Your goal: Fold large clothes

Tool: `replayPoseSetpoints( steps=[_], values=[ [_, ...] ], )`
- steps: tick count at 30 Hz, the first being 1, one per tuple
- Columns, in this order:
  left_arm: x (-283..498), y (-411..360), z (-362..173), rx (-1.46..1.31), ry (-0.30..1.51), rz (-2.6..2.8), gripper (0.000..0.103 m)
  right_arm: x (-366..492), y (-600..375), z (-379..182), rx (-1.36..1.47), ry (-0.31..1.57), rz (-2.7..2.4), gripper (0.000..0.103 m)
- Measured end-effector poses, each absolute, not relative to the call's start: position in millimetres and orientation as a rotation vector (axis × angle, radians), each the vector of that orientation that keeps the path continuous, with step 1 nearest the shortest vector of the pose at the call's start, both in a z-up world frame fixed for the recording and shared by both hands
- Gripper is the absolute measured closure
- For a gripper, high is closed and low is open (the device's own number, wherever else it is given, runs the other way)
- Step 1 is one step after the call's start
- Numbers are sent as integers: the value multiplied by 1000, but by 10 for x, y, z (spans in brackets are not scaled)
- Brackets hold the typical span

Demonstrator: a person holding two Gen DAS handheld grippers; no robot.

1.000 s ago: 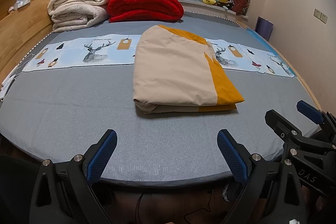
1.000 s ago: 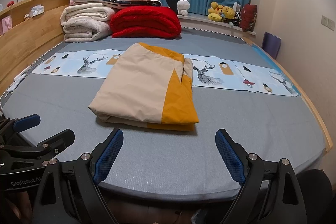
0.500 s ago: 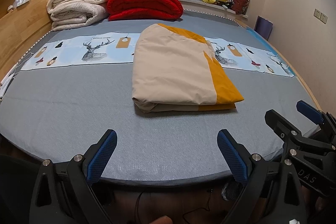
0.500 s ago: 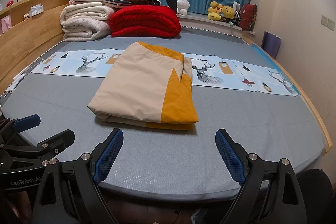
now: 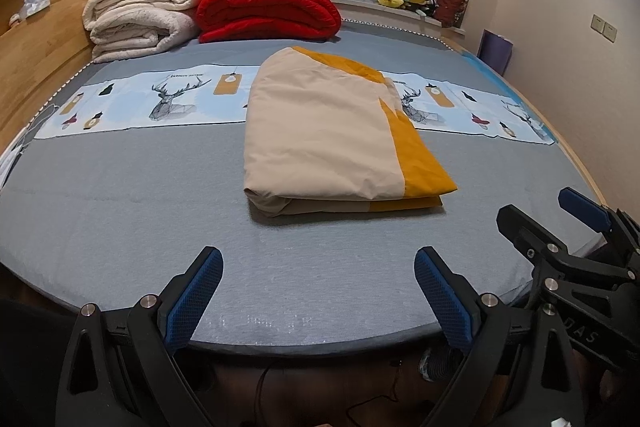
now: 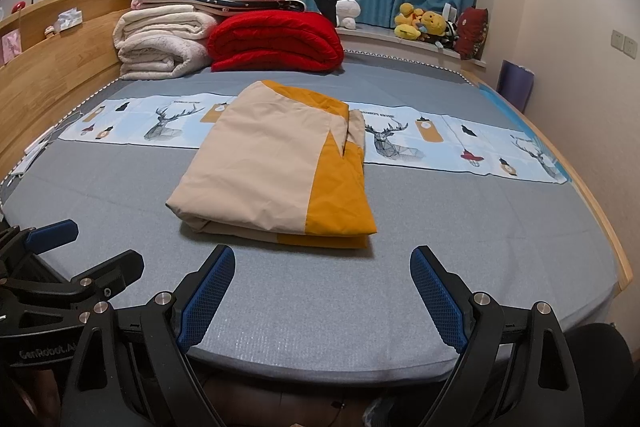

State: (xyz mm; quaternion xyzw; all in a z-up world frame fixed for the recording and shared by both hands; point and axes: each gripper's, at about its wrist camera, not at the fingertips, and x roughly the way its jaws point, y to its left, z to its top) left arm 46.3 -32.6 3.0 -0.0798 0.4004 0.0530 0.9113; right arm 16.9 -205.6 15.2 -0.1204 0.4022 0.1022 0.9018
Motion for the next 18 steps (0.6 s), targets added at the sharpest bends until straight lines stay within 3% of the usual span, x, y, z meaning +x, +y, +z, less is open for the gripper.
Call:
replayPoseSetpoints(
  steps=[18],
  values=[
    [453, -305, 35, -172, 828, 109, 5, 178, -2071, 151, -251, 831, 212, 13]
  ],
)
